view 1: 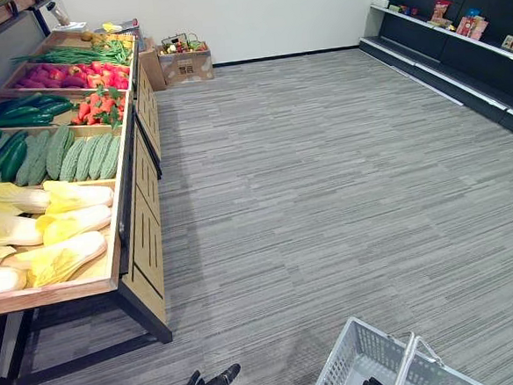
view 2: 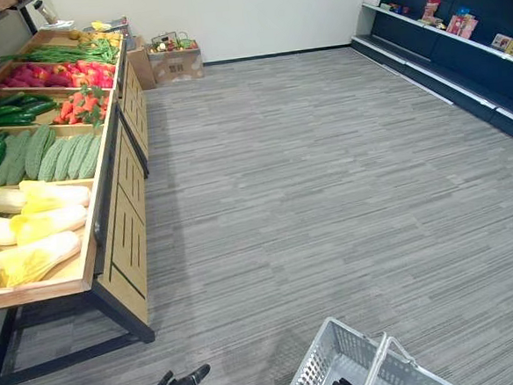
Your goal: Pick vegetable in the basket
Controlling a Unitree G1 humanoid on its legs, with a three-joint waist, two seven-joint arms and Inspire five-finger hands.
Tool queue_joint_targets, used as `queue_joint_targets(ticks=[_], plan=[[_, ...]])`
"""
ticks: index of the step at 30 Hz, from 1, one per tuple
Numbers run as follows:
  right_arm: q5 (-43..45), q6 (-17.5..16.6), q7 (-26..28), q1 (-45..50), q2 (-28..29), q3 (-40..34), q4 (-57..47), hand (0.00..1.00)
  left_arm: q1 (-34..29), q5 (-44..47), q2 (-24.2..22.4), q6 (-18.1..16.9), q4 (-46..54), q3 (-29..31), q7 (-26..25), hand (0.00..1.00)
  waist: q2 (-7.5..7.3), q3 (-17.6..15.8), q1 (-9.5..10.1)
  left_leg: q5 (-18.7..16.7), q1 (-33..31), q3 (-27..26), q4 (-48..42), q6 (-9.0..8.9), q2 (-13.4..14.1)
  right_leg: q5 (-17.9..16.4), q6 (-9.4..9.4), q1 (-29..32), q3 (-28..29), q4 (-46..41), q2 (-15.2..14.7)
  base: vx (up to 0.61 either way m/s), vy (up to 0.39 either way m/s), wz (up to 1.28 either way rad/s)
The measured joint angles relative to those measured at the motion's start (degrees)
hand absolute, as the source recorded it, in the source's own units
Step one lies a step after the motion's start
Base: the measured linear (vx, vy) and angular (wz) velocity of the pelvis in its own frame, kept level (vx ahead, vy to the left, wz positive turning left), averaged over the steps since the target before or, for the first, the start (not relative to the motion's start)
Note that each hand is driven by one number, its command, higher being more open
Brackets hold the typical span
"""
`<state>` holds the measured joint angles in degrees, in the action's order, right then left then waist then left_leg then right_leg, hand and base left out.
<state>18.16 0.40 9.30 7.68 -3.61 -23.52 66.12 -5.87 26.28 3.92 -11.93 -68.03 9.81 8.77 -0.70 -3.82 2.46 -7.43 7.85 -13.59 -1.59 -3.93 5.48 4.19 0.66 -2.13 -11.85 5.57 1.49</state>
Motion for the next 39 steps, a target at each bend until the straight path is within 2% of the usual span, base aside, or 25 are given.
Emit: queue_joint_targets(ticks=[8, 12, 14, 15, 17, 19, 21, 22, 23, 26, 27, 29, 30, 31, 32, 33, 34, 36, 38, 39], plan=[[-0.1, 0.1, 0.1, -1.4, -1.3, 2.9, 1.3, 0.00, 0.8, 0.7, 0.4, -0.1, -0.6, -0.6, 0.0, 1.00, 0.06, -1.6, -0.11, -0.2, 1.0, -0.9, 0.2, -0.08, 0.1, 0.2, -0.35, -0.6, 1.1, -0.1, 0.5, 0.00, -0.015, -0.07], [0.0, 0.2, 0.1, -2.1, -1.6, 4.5, 1.8, 0.00, 1.2, 0.7, 1.1, 0.0, -0.3, -1.8, 0.0, 1.00, -0.37, -2.4, -0.11, -1.3, 1.5, -0.4, -1.2, 0.47, -0.1, 0.2, -0.29, -1.8, 0.4, -0.6, 0.2, 0.00, 0.012, 0.04], [0.1, 0.0, 0.1, -2.8, -1.8, 4.5, 1.7, 0.00, 1.3, 0.6, 1.1, 0.3, 0.6, -2.9, 0.0, 1.00, 0.38, -3.6, -0.18, -2.7, 1.1, 0.4, -3.3, 1.67, 0.2, -2.7, 2.19, 0.5, -1.1, -8.4, -0.9, -0.07, 0.068, 0.14], [0.3, 0.0, 0.1, -3.2, -2.0, 4.5, 1.6, 0.00, 1.3, 0.5, 1.0, 0.3, 0.9, -2.9, 0.0, 1.00, 0.38, -4.0, -0.23, -3.0, 1.1, 0.5, -3.6, 2.17, 0.3, -4.0, 2.59, 2.2, -1.8, -12.5, -1.6, -0.10, 0.113, 0.16], [2.3, -0.7, 0.1, -3.6, -2.3, 4.3, 0.9, 0.00, 1.2, 0.0, 1.2, 0.9, 1.6, -3.0, 0.0, 1.00, -0.16, -5.0, -0.92, -3.4, 1.6, 2.3, -3.9, 3.82, -1.5, -7.4, 3.41, 9.0, -3.5, -29.7, -6.4, -0.07, 0.154, 0.34], [2.3, -1.5, 0.1, -3.1, -2.0, 3.7, -0.1, 0.00, 1.1, -0.1, 1.8, 1.3, 1.6, -2.9, 0.0, 1.00, -0.67, -5.6, -2.02, -3.3, 2.8, 4.6, -3.7, 5.06, -3.3, -7.4, 3.44, 11.8, -2.9, -39.1, -9.7, -0.02, 0.152, 0.55], [2.3, -1.9, 0.1, -2.7, -1.6, 1.9, -0.3, 0.00, 0.5, -0.5, 2.4, 1.4, 1.6, -2.4, -0.2, 1.00, -1.09, -5.6, -2.83, -3.6, 4.3, 6.8, -3.5, 5.97, -3.8, -8.4, 3.71, 12.6, -0.7, -43.1, -10.5, 0.02, 0.078, 0.67], [2.3, -1.8, 0.2, -2.3, -0.8, 1.5, -0.5, 0.00, 0.6, -1.0, 2.5, 1.4, 1.6, -1.9, -0.2, 1.00, -1.02, -5.6, -2.81, -4.0, 4.4, 8.2, -3.8, 6.12, -3.4, -10.3, 3.43, 12.6, 0.8, -41.3, -9.7, 0.04, 0.031, 0.66], [2.3, -1.9, 0.2, -2.1, -0.3, 1.0, -0.7, 0.00, 0.6, -1.2, 2.4, 1.4, 1.6, -1.6, -0.2, 1.00, -0.92, -5.6, -2.83, -4.1, 4.3, 8.8, -3.9, 6.11, -3.1, -10.7, 3.26, 12.8, 1.3, -39.6, -9.2, 0.09, -0.012, 0.61], [2.4, -1.5, 0.6, -1.3, 0.8, -1.1, -1.9, 0.00, -0.3, -2.1, 1.4, 2.3, 1.8, 2.1, 0.1, 1.00, 0.76, -5.8, -2.78, -6.4, 3.9, 10.3, -6.6, 4.30, 0.5, -10.2, 3.09, 13.3, 1.4, -27.6, -6.6, 0.20, -0.080, 0.29], [2.4, -1.4, 0.9, -0.7, 0.9, -1.1, -2.5, 0.00, -1.1, -2.2, 0.9, 2.6, 1.8, 3.0, 0.1, 1.00, 1.41, -5.8, -2.78, -8.3, 4.1, 10.0, -8.2, 3.16, 2.3, -9.0, 3.58, 13.3, 1.5, -22.4, -5.6, 0.29, -0.143, -0.04], [2.2, -1.3, 1.2, 0.1, 1.3, -0.9, -3.1, 0.00, -2.0, -2.1, 0.8, 2.7, 2.7, 3.2, 0.2, 1.00, 1.30, -5.8, -2.64, -10.6, 5.0, 9.5, -9.3, 1.23, 4.1, -6.1, 4.53, 13.1, 1.4, -16.3, -4.9, 0.34, -0.204, -0.05], [2.2, -1.3, 1.2, 1.1, 1.5, 0.0, -3.4, 0.00, -2.2, -2.1, 0.8, 2.7, 2.8, 4.2, 0.5, 1.00, 0.53, -5.4, -2.63, -12.1, 6.3, 9.1, -9.5, -0.07, 4.5, -5.1, 4.84, 12.6, 1.1, -14.8, -5.0, 0.34, -0.229, 0.01], [2.3, -1.3, 1.2, 1.5, 1.8, -0.1, -3.5, 0.00, -2.1, -2.2, 0.7, 2.7, 2.8, 4.8, 0.4, 1.00, 0.31, -5.3, -2.65, -12.8, 7.3, 8.9, -9.5, -0.74, 4.9, -1.9, 4.38, 12.3, 0.9, -15.2, -5.1, 0.56, -0.364, 0.08], [2.3, -1.1, 1.2, 1.6, 1.0, -0.2, -3.5, 0.00, -1.8, -2.2, -0.7, 2.4, 2.8, 4.9, 0.3, 1.00, 1.40, -5.3, -2.80, -13.0, 9.5, 7.8, -10.1, -1.64, 7.1, -1.8, 1.43, 12.7, -0.4, -21.0, -3.8, 0.49, -0.303, 0.10], [2.3, -1.1, 1.2, 1.8, 0.8, -0.2, -3.5, 0.00, -1.9, -2.2, -1.1, 2.3, 2.8, 4.8, 0.4, 1.00, 1.84, -4.9, -2.79, -12.6, 9.6, 7.3, -10.9, -2.29, 7.9, -4.0, 0.87, 13.4, -0.7, -23.5, -3.4, 0.71, -0.426, 0.06], [2.2, -0.8, 1.2, 1.8, 0.7, -0.2, -3.5, 0.00, -1.6, -2.2, -1.4, 2.2, 3.4, 4.8, 0.4, 1.00, 1.62, -4.2, -2.89, -10.7, 9.5, 6.6, -13.3, -3.24, 8.9, -8.6, -0.68, 14.7, -1.1, -29.0, -3.2, 0.51, -0.309, -0.03], [2.1, -0.6, 1.2, 1.9, 0.7, -0.4, -3.1, 0.00, -1.9, -1.6, -1.4, 2.2, 3.4, 5.0, 0.4, 1.00, 1.25, -2.7, -2.86, -7.0, 8.4, 6.7, -16.7, -3.13, 9.8, -12.3, -1.80, 14.4, -1.2, -30.9, -2.6, 0.51, -0.343, -0.03], [2.1, -0.5, 1.2, 2.0, 0.6, -1.7, -2.4, 0.00, -1.7, -0.8, -1.4, 2.2, 3.5, 5.0, 0.5, 1.00, 1.67, -2.1, -2.85, -3.8, 4.8, 7.6, -24.2, -2.82, 11.5, -13.5, -2.74, 12.3, -2.1, -29.0, -1.3, 0.49, -0.321, 0.15], [2.1, -0.4, 0.9, 1.9, 0.6, -2.4, -2.1, 0.00, -1.3, 0.3, -1.0, 2.2, 3.7, 5.1, 0.6, 1.00, 1.98, -2.2, -2.82, -0.2, -0.2, 8.8, -34.1, -2.45, 13.3, -13.8, -3.28, 9.4, -2.6, -26.0, -0.2, 0.47, -0.288, 0.27]])
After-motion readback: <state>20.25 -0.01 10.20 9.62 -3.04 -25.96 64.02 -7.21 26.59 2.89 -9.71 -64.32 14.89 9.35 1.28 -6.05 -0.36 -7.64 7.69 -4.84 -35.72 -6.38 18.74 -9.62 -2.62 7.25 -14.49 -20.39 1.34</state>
